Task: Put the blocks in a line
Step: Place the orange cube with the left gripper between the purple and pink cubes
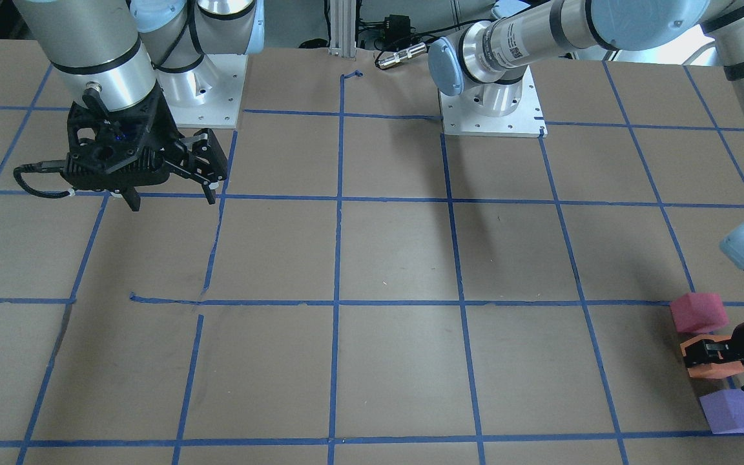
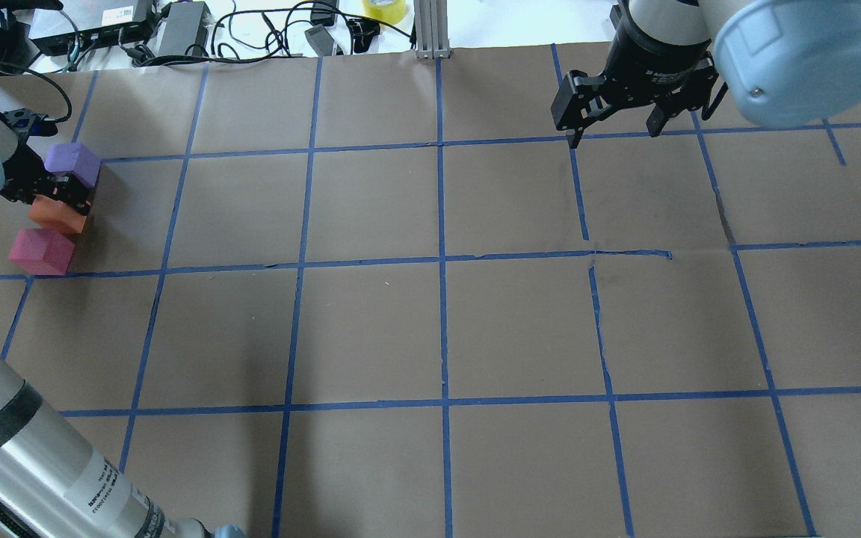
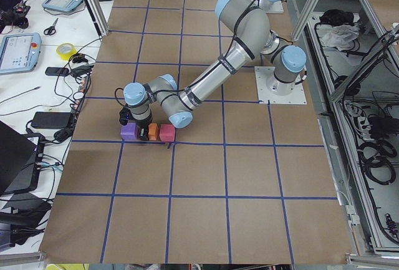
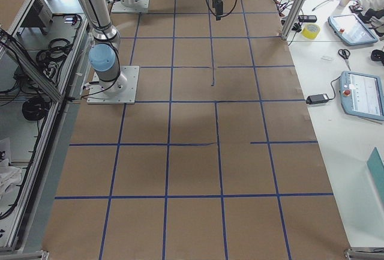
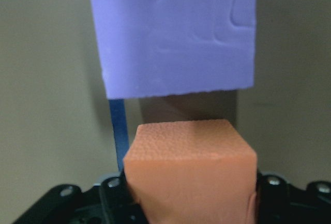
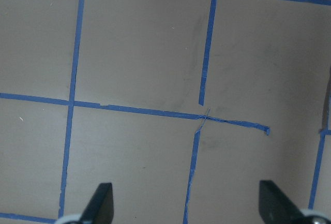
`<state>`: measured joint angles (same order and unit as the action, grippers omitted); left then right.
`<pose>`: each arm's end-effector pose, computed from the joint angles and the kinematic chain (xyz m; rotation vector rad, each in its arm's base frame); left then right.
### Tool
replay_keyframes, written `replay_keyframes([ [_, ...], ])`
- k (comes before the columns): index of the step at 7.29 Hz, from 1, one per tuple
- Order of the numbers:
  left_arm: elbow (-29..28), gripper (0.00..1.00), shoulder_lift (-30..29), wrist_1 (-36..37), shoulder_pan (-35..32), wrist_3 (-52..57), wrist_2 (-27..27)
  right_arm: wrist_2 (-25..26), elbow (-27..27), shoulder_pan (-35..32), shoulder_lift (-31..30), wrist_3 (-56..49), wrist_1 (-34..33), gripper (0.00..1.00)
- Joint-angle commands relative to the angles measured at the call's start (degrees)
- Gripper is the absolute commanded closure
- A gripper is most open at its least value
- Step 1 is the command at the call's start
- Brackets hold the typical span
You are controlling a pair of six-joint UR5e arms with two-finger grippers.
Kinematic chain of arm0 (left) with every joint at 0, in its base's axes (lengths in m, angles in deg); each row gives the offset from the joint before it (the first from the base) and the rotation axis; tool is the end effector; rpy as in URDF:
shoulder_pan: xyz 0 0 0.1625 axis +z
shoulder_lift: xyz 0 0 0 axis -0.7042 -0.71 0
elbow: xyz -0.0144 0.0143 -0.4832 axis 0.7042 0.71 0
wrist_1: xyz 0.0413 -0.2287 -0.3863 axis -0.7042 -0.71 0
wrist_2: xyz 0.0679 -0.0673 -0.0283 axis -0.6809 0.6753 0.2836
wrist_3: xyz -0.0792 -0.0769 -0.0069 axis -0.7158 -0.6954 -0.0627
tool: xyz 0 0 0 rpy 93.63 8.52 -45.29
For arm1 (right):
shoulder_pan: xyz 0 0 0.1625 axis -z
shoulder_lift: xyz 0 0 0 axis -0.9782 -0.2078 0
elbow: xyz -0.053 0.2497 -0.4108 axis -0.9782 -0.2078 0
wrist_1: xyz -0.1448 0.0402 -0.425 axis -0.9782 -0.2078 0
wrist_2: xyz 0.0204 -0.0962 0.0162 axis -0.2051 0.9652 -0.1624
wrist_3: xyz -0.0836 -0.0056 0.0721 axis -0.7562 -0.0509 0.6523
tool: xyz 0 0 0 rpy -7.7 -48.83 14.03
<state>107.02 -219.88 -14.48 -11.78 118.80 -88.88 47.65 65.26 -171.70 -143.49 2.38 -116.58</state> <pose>0.3338 -0.7378 0.1939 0.0878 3.0813 -0.0064 0.1722 -0.5693 0.5253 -0.1919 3.1150 -0.1487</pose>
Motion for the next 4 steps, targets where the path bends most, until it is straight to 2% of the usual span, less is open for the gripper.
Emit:
replay_keyframes([
  [1,-0.5,0.0,-0.16,0.15,0.03,0.22,-0.36,-0.08,0.67,0.09,-0.09,-0.02,-0.31,0.0],
  [4,-1.29,0.0,0.02,0.24,0.73,0.13,-0.45,0.0,0.49,0.09,-0.36,0.33,-0.13,0.0],
])
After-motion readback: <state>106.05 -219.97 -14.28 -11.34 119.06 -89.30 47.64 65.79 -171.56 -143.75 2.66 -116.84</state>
